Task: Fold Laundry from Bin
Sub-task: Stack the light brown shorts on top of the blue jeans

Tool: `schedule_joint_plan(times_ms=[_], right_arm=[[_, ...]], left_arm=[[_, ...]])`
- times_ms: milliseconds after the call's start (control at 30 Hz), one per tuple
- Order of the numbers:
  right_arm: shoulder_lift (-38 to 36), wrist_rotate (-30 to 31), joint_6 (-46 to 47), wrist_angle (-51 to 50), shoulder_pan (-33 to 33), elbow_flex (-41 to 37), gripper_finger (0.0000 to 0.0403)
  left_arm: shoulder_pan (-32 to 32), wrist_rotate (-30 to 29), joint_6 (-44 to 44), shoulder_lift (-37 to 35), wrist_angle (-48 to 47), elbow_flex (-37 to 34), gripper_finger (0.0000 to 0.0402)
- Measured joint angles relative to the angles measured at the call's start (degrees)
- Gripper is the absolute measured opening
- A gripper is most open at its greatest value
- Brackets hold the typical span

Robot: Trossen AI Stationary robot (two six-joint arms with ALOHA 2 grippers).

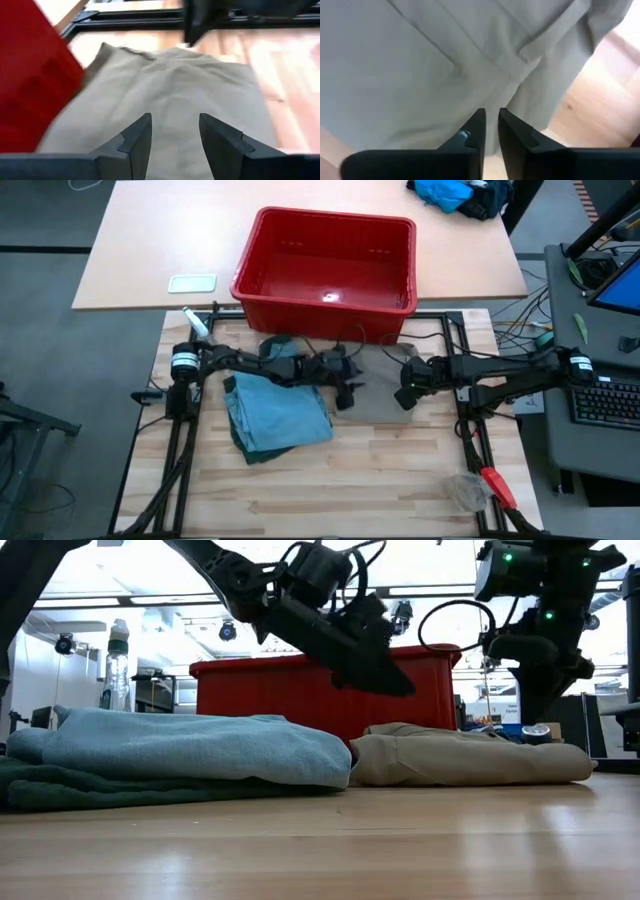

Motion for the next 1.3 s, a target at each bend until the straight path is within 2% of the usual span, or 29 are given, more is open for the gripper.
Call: schedule_joint_plan(times_ms=[233,467,633,767,967,1300], right_arm=[[-1.42,-0.4,-3.19,-0.04,-2.98,1.29,0.0121],[-1.77,-4.8,-4.91,-0.42,-7.0,0.97,0.0232],[-1.53,-4.81,-1.82,-3.22,-9.61,0.72,0.0285],[-1.5,-4.92,1.32,-3.42,-10.52,-0.14,0.0304],[-0.87,-5.68,6.85,-1.71,-10.51,-4.15,0.0308],[-0.76,-9.97,10.2,15.77,-10.51,-11.33,0.0309]], left_arm=[[-4.46,-4.39,0.36,2.47,5.35,0.0,0.0136],[-4.16,-5.44,-0.9,5.75,9.08,0.0,0.012],[-4.16,-5.99,-2.66,7.99,10.58,0.0,0.0104],[-3.64,-7.0,-3.06,9.42,11.77,0.0,0.0094],[-2.55,-7.09,-5.9,10.96,9.45,0.0,0.0083],[-2.48,-7.11,-6.3,12.54,6.68,0.0,0.0078]])
